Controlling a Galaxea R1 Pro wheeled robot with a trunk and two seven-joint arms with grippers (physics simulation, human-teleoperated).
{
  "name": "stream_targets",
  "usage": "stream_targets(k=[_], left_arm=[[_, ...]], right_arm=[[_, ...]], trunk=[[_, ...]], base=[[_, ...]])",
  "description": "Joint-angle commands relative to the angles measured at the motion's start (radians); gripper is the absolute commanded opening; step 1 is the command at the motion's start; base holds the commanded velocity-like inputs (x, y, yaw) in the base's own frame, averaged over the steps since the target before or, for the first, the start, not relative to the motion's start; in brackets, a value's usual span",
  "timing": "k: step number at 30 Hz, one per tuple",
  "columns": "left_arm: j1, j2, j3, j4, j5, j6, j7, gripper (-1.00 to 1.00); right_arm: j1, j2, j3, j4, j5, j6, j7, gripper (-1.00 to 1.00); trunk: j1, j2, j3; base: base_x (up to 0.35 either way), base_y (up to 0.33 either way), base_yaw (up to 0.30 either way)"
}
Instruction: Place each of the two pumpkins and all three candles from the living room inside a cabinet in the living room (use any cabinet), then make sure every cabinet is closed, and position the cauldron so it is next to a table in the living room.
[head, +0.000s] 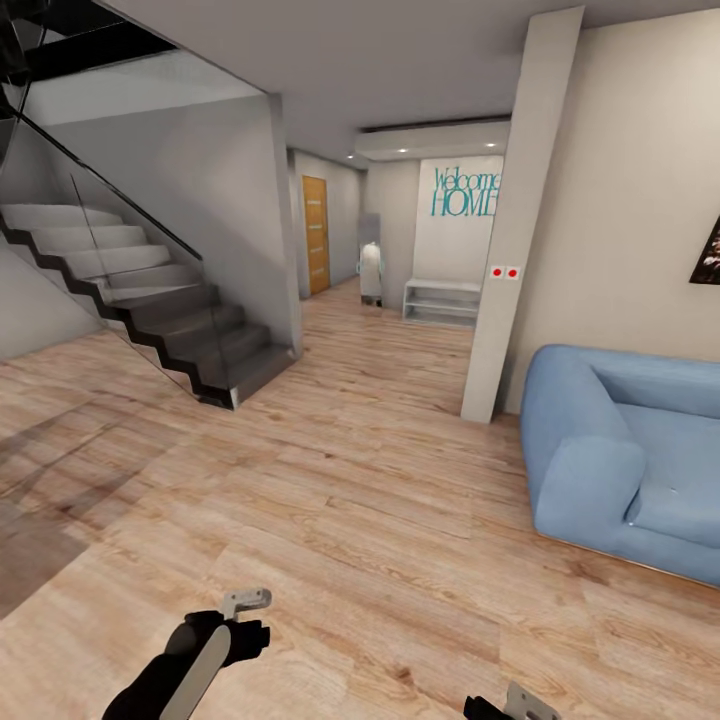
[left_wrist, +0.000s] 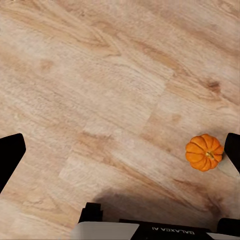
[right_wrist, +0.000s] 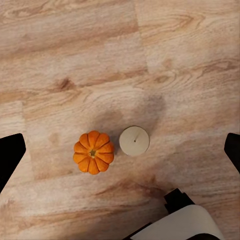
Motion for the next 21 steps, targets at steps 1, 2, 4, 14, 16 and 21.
stream_targets(k=[1, 2, 4, 14, 16, 21], left_arm=[[-0.001, 0.001, 0.0, -0.008, 0.011, 0.003, 0.011, 1.0], [-0.001, 0.001, 0.001, -0.012, 0.011, 0.004, 0.011, 1.0], [-0.001, 0.002, 0.002, -0.034, 0.011, 0.01, 0.011, 1.0], [-0.001, 0.003, 0.109, -0.118, 0.018, 0.095, 0.016, 1.0], [-0.001, 0.003, 0.122, -0.135, 0.018, 0.113, 0.016, 1.0], [0.0, 0.004, 0.155, -0.168, 0.021, 0.157, 0.015, 1.0]], right_arm=[[-0.001, -0.002, 0.005, -0.002, -0.002, 0.005, -0.008, 1.0], [-0.001, -0.002, 0.005, -0.002, -0.002, 0.005, -0.008, 1.0], [-0.001, -0.002, 0.004, -0.002, -0.003, 0.005, -0.008, 1.0], [-0.002, -0.004, 0.004, 0.086, -0.002, 0.005, -0.008, 1.0], [-0.002, -0.003, 0.004, 0.094, -0.001, 0.005, -0.008, 1.0], [-0.002, -0.002, -0.001, 0.098, -0.002, 0.004, -0.008, 1.0]], trunk=[[0.0, -0.001, -0.001], [0.0, -0.001, -0.001], [0.004, -0.008, -0.004], [0.042, -0.078, -0.036], [0.05, -0.092, -0.042], [0.069, -0.127, -0.058]], base=[[0.0, 0.0, 0.0], [0.0, 0.0, 0.0], [0.0, 0.0, 0.0], [0.0, 0.0, 0.0], [0.0, 0.0, 0.0], [0.0, 0.0, 0.0]])
